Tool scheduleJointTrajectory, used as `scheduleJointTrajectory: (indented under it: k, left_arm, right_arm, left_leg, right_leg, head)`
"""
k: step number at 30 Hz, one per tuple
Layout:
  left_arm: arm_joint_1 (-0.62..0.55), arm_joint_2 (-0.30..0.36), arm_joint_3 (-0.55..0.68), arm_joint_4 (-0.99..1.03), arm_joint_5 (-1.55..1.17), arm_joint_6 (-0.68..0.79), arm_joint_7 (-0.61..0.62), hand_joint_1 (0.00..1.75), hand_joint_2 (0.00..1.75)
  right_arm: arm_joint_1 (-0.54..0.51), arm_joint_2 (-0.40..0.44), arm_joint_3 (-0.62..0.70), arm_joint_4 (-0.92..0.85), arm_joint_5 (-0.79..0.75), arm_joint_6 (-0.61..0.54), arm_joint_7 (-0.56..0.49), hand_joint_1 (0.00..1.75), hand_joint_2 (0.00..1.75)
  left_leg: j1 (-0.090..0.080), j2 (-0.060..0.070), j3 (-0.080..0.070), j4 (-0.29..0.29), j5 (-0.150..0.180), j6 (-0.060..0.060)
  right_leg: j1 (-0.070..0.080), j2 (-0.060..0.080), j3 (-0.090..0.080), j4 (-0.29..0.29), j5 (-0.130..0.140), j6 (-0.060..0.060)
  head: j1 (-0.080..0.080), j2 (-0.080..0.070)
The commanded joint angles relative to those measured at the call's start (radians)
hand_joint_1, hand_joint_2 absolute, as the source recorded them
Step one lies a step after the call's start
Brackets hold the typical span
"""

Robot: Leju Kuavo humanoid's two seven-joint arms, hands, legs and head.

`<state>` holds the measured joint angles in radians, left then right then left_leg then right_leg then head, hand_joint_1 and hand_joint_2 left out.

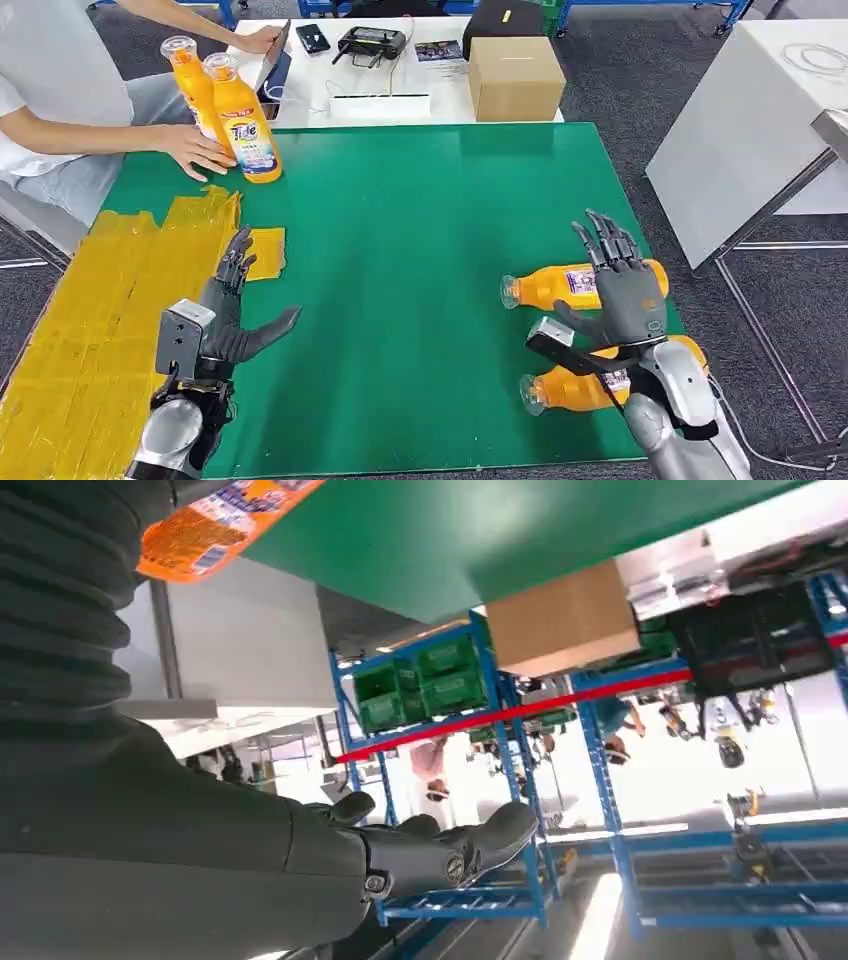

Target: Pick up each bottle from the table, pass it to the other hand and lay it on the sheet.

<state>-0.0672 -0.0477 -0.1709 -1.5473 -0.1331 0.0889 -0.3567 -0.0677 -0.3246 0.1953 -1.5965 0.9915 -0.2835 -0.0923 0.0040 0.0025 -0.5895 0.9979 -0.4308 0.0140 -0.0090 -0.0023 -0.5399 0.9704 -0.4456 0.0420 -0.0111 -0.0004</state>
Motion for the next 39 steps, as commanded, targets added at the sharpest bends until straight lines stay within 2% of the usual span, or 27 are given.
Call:
scheduleJointTrajectory:
  k: [1, 5, 11, 22, 30, 39]
  left_arm:
    - [-0.042, -0.009, 0.012, 0.068, 0.017, -0.004, 0.004, 0.0, 1.75]
    - [-0.067, -0.011, 0.009, 0.098, 0.024, -0.009, 0.001, 0.0, 1.75]
    - [-0.083, -0.011, 0.002, 0.114, 0.026, -0.009, 0.001, 0.0, 1.75]
    - [-0.098, -0.009, 0.0, 0.126, 0.026, 0.008, -0.002, 0.0, 1.75]
    - [-0.098, -0.009, 0.0, 0.126, 0.026, 0.008, -0.002, 0.0, 1.75]
    - [-0.104, -0.009, 0.007, 0.12, 0.051, 0.018, -0.003, 0.0, 1.75]
  right_arm:
    - [-0.076, -0.081, -0.019, 0.151, -0.024, 0.096, -0.057, 0.0, 1.75]
    - [-0.116, -0.162, 0.027, 0.221, 0.016, 0.147, -0.086, 0.0, 1.75]
    - [-0.161, -0.198, 0.067, 0.272, 0.007, 0.204, -0.104, 0.0, 1.75]
    - [-0.218, -0.218, 0.13, 0.334, 0.015, 0.228, -0.093, 0.0, 1.75]
    - [-0.218, -0.218, 0.13, 0.334, 0.015, 0.228, -0.093, 0.0, 1.75]
    - [-0.305, -0.194, 0.165, 0.464, 0.041, 0.223, -0.063, 0.0, 1.75]
  left_leg:
    - [0.001, 0.0, 0.004, 0.0, -0.001, 0.0]
    - [0.0, -0.001, 0.003, 0.0, -0.001, 0.0]
    - [-0.001, 0.001, 0.003, -0.001, 0.0, 0.0]
    - [-0.001, 0.001, 0.003, -0.001, 0.0, 0.0]
    - [0.0, 0.001, 0.004, -0.001, -0.001, -0.001]
    - [0.0, 0.002, 0.004, 0.0, -0.001, 0.0]
  right_leg:
    - [0.001, 0.0, 0.005, -0.002, 0.0, -0.001]
    - [-0.001, -0.001, 0.004, -0.002, 0.0, 0.0]
    - [-0.001, 0.001, 0.003, -0.001, 0.0, 0.0]
    - [-0.001, 0.001, 0.003, -0.001, 0.0, 0.0]
    - [0.0, 0.001, 0.004, -0.002, 0.0, -0.001]
    - [0.0, 0.002, 0.004, -0.002, 0.001, -0.001]
  head:
    - [0.0, 0.0]
    - [0.0, 0.0]
    - [0.0, 0.0]
    - [0.0, 0.0]
    - [0.0, 0.0]
    - [0.0, 0.0]
